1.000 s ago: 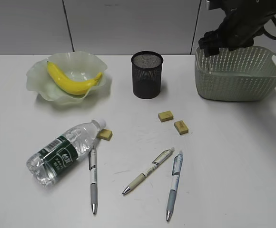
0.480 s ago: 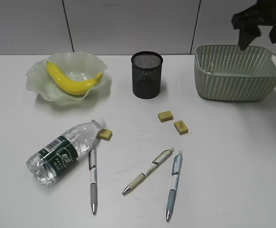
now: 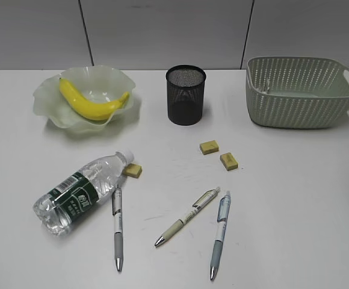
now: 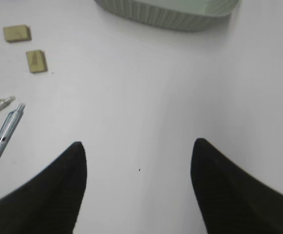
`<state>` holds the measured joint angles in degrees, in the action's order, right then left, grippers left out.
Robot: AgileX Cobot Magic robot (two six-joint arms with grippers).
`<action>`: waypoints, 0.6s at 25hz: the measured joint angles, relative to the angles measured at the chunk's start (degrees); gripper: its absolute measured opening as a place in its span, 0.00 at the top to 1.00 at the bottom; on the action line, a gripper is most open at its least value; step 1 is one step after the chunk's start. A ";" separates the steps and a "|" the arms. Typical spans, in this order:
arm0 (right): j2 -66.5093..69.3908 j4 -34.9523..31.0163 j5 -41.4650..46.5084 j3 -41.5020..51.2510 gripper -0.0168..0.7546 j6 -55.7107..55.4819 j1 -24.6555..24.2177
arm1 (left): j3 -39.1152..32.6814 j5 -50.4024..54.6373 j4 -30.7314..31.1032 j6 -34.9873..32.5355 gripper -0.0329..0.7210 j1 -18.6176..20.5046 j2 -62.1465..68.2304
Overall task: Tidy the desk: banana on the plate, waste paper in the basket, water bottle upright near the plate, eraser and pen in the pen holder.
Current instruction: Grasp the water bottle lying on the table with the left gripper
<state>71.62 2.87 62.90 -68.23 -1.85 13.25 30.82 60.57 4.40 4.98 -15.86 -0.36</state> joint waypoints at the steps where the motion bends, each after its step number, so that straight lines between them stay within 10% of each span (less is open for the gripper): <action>1: -3.85 -1.02 -0.11 3.18 0.30 0.12 0.00 | 0.00 0.00 0.00 0.00 0.38 0.00 0.00; 15: -50.42 -4.24 -0.16 33.83 0.37 3.94 0.00 | 0.00 0.00 0.00 0.00 0.38 0.00 0.00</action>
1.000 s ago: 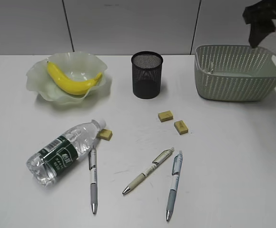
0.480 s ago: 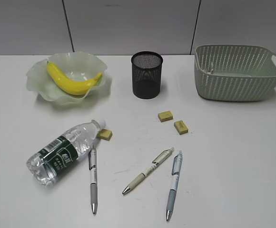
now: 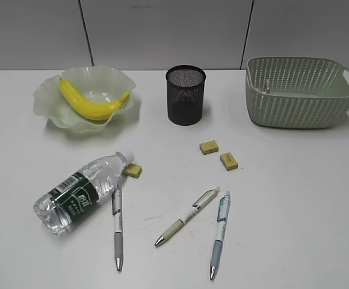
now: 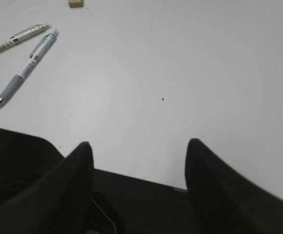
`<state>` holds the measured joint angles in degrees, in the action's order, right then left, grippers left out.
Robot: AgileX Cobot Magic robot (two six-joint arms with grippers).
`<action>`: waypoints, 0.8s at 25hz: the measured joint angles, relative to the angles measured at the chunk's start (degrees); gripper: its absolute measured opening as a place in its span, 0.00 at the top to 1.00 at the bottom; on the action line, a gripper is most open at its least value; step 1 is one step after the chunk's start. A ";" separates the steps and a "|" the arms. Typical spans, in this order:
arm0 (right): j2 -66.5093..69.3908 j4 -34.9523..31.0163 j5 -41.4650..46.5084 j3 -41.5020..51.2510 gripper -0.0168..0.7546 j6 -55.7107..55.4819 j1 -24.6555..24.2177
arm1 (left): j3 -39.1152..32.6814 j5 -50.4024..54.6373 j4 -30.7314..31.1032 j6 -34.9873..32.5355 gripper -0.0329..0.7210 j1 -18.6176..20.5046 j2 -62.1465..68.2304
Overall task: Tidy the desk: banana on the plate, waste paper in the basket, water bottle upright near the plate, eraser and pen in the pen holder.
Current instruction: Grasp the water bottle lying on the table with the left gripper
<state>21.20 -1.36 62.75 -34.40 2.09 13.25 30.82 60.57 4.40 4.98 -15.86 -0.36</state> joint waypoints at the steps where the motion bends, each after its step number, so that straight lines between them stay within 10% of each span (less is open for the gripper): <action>1: -2.36 0.00 0.00 1.09 0.38 0.05 0.00 | 0.00 0.00 0.00 0.00 0.38 0.00 0.00; 11: -18.05 -0.02 -2.90 5.11 0.38 0.15 0.00 | 0.74 -1.42 -0.31 -1.35 0.38 0.00 4.01; 20: -18.53 -0.02 -3.06 5.11 0.39 0.15 0.00 | 11.32 -8.43 -6.36 -3.73 0.38 0.00 34.57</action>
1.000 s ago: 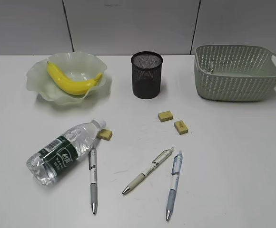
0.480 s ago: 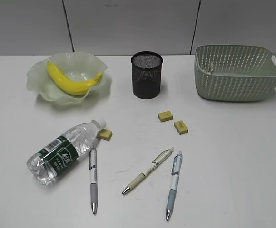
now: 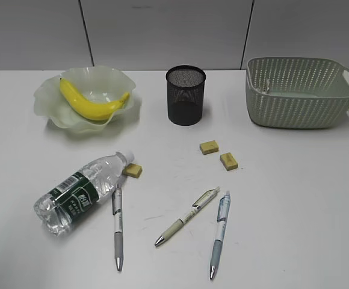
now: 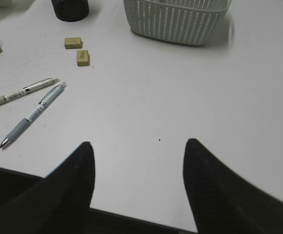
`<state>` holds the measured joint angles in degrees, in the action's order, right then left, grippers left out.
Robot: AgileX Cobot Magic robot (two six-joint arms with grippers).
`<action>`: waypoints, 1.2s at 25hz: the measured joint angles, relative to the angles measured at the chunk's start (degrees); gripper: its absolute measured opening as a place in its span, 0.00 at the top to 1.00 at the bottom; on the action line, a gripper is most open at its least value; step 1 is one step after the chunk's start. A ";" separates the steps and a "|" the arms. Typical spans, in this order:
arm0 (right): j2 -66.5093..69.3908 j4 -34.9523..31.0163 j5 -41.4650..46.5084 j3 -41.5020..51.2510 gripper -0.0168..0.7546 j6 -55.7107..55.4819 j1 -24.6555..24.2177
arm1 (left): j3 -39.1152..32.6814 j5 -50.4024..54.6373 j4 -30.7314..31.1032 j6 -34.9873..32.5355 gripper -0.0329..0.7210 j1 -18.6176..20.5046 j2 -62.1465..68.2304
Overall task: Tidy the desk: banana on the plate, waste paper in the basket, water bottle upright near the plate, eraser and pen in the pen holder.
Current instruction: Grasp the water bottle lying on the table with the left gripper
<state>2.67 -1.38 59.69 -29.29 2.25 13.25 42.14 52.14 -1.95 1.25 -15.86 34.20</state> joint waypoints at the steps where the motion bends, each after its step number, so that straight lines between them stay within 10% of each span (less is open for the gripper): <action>1: -0.05 0.00 0.00 0.00 0.39 0.00 0.00 | 1.67 -0.15 -2.07 -0.58 0.38 0.00 4.02; 9: -3.05 0.17 -0.06 0.12 0.39 -0.05 0.00 | 17.25 0.94 -10.62 -8.41 0.37 -2.45 37.89; 19: -3.05 0.38 -0.10 0.12 0.39 -0.15 0.00 | 28.66 5.12 0.52 -9.34 0.23 -14.16 63.65; 30: -3.05 0.38 -0.10 0.12 0.39 -0.21 0.00 | 29.85 4.10 2.60 -6.77 0.12 -14.38 75.10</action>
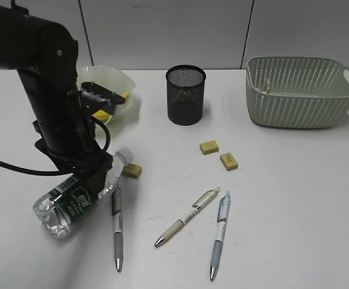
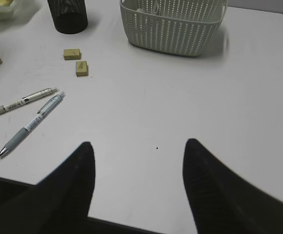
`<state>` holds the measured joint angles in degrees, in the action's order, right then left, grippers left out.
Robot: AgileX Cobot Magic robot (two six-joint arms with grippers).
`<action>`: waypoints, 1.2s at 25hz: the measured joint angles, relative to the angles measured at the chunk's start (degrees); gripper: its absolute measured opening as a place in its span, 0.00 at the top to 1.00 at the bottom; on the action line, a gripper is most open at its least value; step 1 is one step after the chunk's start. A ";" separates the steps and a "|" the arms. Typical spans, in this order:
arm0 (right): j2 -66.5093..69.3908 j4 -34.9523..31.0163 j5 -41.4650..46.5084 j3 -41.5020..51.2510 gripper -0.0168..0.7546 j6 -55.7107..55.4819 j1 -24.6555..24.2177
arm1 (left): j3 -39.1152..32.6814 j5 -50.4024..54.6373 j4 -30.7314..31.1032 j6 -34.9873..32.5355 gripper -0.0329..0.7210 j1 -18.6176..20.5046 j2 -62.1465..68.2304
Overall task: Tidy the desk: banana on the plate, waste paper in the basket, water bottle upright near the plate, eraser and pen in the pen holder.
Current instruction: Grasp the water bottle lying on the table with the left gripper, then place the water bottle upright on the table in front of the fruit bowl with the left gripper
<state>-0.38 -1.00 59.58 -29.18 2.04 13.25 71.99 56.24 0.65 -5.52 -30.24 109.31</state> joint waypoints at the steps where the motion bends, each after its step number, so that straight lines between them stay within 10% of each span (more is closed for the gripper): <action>1: 0.00 0.00 0.00 0.00 0.39 0.00 0.00 | 0.00 -0.09 0.08 0.00 0.12 0.00 0.74; 12: 0.00 0.00 0.00 0.00 0.39 0.00 0.00 | 0.63 -2.71 0.47 0.25 0.31 0.00 4.89; 30: 0.00 0.00 0.00 0.00 0.39 0.00 0.00 | -0.85 -1.34 -1.27 4.00 0.31 0.00 -11.96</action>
<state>-0.38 -1.00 59.58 -29.18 2.04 13.25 71.14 54.90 -0.63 -1.52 -30.24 97.35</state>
